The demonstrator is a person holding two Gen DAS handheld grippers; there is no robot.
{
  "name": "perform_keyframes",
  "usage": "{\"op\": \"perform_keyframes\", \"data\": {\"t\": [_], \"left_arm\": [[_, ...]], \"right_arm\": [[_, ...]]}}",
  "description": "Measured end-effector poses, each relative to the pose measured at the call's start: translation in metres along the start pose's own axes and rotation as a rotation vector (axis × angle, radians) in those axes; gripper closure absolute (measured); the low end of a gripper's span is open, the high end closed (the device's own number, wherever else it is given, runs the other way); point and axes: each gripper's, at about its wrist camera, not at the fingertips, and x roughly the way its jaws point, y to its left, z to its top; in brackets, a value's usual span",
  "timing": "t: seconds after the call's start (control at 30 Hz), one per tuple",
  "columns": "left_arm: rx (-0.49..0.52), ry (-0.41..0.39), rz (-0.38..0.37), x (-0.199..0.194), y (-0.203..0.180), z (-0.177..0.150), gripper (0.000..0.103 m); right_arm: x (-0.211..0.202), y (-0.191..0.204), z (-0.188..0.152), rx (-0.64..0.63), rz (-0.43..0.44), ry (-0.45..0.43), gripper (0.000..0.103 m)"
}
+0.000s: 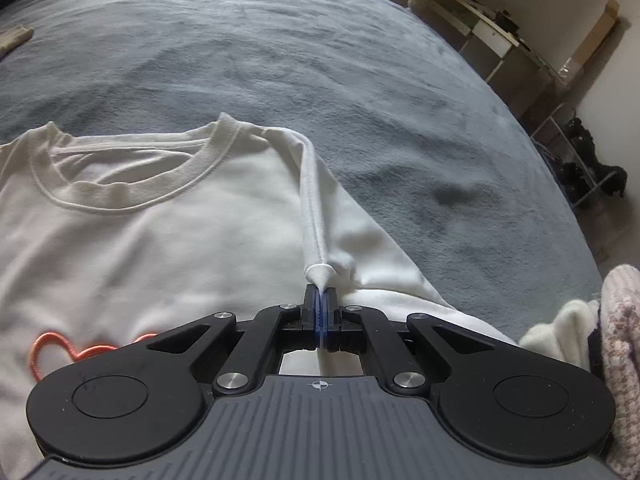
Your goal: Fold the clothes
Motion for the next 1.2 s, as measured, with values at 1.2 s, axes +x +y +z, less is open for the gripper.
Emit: {"op": "perform_keyframes", "data": {"t": [1.2], "left_arm": [[0.118,0.683,-0.268,-0.080,-0.046,-0.199,0.071]], "right_arm": [[-0.057,-0.063,-0.079,0.452,-0.131,0.025,0.072]]}}
